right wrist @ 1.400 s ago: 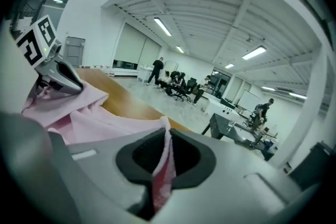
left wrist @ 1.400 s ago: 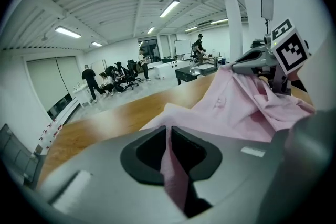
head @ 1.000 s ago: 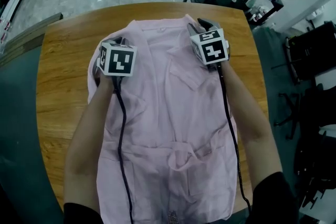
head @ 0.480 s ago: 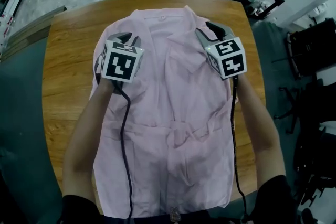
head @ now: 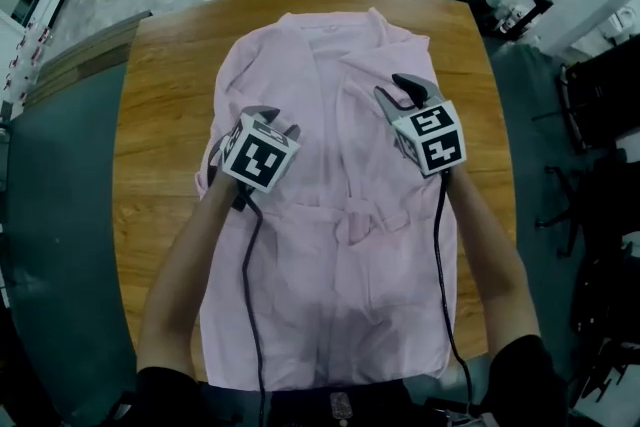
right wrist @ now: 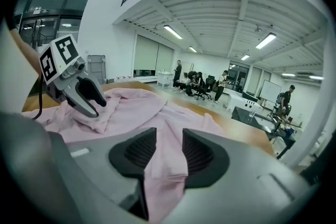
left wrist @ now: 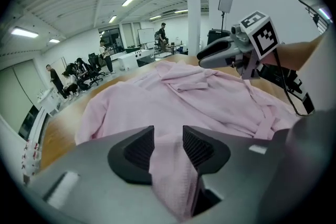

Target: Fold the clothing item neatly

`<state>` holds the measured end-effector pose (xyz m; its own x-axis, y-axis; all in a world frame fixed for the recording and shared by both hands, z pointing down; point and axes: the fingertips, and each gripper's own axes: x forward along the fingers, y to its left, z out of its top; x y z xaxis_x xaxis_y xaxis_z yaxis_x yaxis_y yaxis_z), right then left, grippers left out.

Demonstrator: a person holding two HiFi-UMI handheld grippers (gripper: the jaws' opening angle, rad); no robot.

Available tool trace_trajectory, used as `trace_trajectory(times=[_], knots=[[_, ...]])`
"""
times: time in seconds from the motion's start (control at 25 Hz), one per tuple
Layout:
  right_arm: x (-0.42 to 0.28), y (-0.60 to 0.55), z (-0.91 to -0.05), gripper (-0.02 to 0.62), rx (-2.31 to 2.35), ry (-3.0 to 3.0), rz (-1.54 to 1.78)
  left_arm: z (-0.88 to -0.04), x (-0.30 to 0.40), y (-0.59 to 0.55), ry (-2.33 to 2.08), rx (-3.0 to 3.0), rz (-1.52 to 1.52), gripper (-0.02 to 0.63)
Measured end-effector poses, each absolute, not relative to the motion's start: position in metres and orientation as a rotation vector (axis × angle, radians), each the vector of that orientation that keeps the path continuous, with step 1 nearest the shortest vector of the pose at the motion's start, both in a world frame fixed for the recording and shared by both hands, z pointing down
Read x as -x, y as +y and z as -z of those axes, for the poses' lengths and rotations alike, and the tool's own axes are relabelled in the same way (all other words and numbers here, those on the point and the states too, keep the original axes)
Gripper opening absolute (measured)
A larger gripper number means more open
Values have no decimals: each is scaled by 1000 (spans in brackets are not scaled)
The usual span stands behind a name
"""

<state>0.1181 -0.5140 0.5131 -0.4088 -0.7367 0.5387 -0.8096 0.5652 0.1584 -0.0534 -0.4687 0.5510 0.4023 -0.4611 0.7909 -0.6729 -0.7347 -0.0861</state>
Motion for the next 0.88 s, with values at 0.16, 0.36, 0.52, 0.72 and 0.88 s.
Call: trace_trajectory(times=[0.16,0.36,0.52,0.72,0.88], knots=[[-107,-492,-512,146,-1270,-2250,-236,-565,55,-450,-978,-2384,-1237,193],[-90,-462,-514,146,-1281,-2273,-332,-586,55,-441,-996,-2361,-1377,195],[-81,-449,-511,146,-1282,-2283,-352,-579,71,-451,-1088,-2330,-1332,25],[-84,-445,-509,146,-1293,-2258,-347,-538,126,-482,-1316,-2304,-1236,23],[-74,-445,-506,145,-1272,-2256,-342,-504,190,-506,-1516,-2221,-1145,23]])
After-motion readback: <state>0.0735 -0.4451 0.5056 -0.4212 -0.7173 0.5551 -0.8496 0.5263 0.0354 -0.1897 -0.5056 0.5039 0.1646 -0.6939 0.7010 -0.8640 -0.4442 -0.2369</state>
